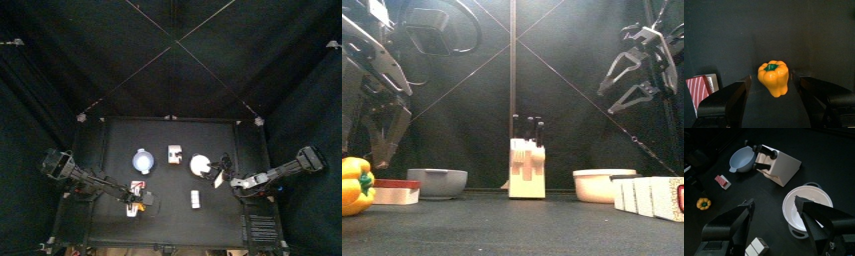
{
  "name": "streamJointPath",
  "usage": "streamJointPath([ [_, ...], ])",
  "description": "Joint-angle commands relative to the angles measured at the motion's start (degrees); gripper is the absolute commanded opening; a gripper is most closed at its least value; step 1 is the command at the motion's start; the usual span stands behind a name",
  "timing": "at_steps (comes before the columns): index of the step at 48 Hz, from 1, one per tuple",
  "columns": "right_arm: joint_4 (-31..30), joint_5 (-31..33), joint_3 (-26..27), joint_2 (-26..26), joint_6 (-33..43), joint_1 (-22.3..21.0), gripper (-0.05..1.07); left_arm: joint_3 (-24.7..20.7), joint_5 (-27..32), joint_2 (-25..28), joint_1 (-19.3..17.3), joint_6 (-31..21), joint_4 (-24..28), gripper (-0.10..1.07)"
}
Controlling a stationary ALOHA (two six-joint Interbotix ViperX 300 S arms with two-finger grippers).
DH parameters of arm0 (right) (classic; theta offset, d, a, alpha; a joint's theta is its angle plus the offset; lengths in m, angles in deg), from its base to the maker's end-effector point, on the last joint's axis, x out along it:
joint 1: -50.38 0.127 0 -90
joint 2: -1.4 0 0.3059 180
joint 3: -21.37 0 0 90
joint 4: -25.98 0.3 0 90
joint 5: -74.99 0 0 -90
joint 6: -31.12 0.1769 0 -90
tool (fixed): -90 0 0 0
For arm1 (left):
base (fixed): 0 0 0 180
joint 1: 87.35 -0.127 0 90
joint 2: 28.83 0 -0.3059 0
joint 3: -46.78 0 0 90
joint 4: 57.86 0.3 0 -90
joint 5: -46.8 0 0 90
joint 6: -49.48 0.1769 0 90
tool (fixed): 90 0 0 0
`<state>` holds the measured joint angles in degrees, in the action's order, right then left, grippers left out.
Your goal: Grab squash
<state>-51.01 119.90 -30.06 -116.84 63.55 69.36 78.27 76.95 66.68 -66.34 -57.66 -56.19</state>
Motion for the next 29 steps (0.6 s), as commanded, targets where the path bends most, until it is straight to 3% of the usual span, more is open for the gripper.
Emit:
streamJointPath([
  [1, -0.2, 0.0, 0.7, -0.1, 0.0, -0.1, 0.95, -1.5, 0.5, -1.1, -0.1, -0.1, 0.1, 0.97],
  [15, -0.2, 0.0, 0.6, -0.1, 0.0, -0.1, 0.95, -3.2, 6.9, -0.8, -0.1, -0.4, -1.5, 0.97],
  [29, -0.2, 0.0, 0.7, -0.1, 0.0, -0.1, 0.95, -3.2, 7.0, 1.6, -0.1, -1.0, -5.2, 0.97],
])
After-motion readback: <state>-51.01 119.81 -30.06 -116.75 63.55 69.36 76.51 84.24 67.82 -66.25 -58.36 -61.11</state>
